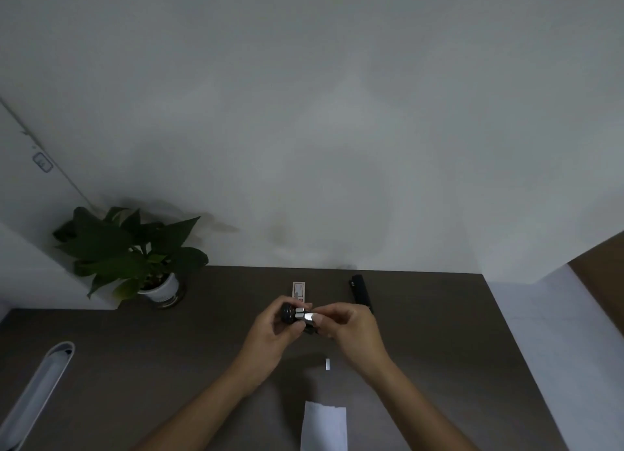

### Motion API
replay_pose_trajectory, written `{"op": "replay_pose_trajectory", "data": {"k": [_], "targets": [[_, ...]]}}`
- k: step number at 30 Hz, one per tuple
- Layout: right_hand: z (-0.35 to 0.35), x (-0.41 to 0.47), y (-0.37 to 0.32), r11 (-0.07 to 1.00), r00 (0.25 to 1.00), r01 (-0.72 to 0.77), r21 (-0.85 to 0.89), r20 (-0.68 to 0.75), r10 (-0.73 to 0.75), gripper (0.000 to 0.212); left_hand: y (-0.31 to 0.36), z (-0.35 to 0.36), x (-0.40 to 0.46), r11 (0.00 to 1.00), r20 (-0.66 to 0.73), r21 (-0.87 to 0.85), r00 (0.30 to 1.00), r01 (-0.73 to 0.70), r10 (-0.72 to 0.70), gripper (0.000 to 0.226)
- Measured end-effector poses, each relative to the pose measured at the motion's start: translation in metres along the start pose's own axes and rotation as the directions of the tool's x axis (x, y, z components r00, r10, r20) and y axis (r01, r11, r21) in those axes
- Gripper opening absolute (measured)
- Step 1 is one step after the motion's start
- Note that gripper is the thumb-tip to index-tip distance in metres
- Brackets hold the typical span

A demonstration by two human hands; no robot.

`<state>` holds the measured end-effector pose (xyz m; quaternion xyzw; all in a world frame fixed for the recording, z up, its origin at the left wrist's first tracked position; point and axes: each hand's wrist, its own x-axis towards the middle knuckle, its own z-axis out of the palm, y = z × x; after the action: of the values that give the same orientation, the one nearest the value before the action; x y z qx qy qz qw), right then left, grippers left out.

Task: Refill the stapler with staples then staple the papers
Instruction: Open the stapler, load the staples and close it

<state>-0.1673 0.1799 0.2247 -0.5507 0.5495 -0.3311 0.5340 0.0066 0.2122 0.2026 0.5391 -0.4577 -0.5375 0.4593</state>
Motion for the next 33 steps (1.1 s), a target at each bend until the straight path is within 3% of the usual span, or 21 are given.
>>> {"op": "replay_pose_trajectory", "data": {"k": [3, 7, 11, 14, 18, 21, 24, 26, 28, 30, 31, 33], "targets": [[0.005, -0.002, -0.009, 0.968, 0.994, 0.087, -0.235, -0.04, -0.099, 0.014, -0.002, 0.001, 0.0, 0.999, 0.006, -0.043, 1.0, 0.013, -0.013, 0.018], [0.011, -0.001, -0.021, 0.826, 0.979, 0.159, -0.54, -0.023, -0.204, 0.019, -0.005, 0.006, 0.0, 0.983, 0.011, -0.175, 0.998, 0.062, -0.061, 0.017], [0.016, 0.003, -0.03, 0.562, 0.982, 0.168, -0.81, 0.088, -0.166, 0.02, -0.006, 0.01, 0.0, 0.928, 0.025, -0.355, 0.993, 0.118, -0.116, 0.019], [0.022, 0.002, -0.033, 0.443, 0.97, 0.215, -0.87, 0.139, -0.198, 0.018, -0.006, 0.013, -0.002, 0.872, 0.03, -0.468, 0.989, 0.143, -0.146, 0.02], [0.02, 0.006, -0.038, 0.467, 0.958, 0.235, -0.853, 0.123, -0.258, 0.02, -0.003, 0.012, -0.002, 0.824, 0.034, -0.551, 0.99, 0.131, -0.135, 0.023], [0.015, 0.002, -0.038, 0.63, 0.925, 0.283, -0.723, 0.031, -0.38, 0.012, 0.0, 0.009, -0.001, 0.751, 0.045, -0.649, 0.991, 0.124, -0.125, 0.028], [0.002, -0.01, -0.032, 0.725, 0.825, 0.279, -0.63, -0.229, -0.517, 0.014, 0.002, 0.005, 0.0, 0.661, 0.051, -0.738, 0.988, 0.134, -0.144, 0.028], [-0.011, -0.017, -0.021, 0.841, 0.799, 0.185, -0.508, -0.42, -0.429, 0.033, 0.003, 0.002, 0.001, 0.6, 0.058, -0.786, 0.984, 0.15, -0.17, 0.032], [-0.022, -0.021, -0.011, 0.979, 0.843, 0.035, -0.201, -0.521, -0.137, 0.054, 0.005, 0.0, 0.001, 0.541, 0.067, -0.825, 0.978, 0.165, -0.195, 0.04], [-0.026, -0.022, -0.007, 0.968, 0.898, -0.027, 0.25, -0.42, 0.133, 0.054, 0.008, 0.0, 0.001, 0.49, 0.083, -0.853, 0.974, 0.179, -0.212, 0.047], [-0.027, -0.021, -0.004, 0.898, 0.929, -0.016, 0.439, -0.324, 0.176, 0.047, 0.01, 0.002, 0.0, 0.477, 0.095, -0.858, 0.971, 0.19, -0.218, 0.048], [-0.026, -0.021, -0.004, 0.766, 0.968, 0.031, 0.642, -0.211, 0.138, 0.038, 0.012, 0.006, -0.001, 0.471, 0.107, -0.858, 0.967, 0.207, -0.231, 0.048]]}}
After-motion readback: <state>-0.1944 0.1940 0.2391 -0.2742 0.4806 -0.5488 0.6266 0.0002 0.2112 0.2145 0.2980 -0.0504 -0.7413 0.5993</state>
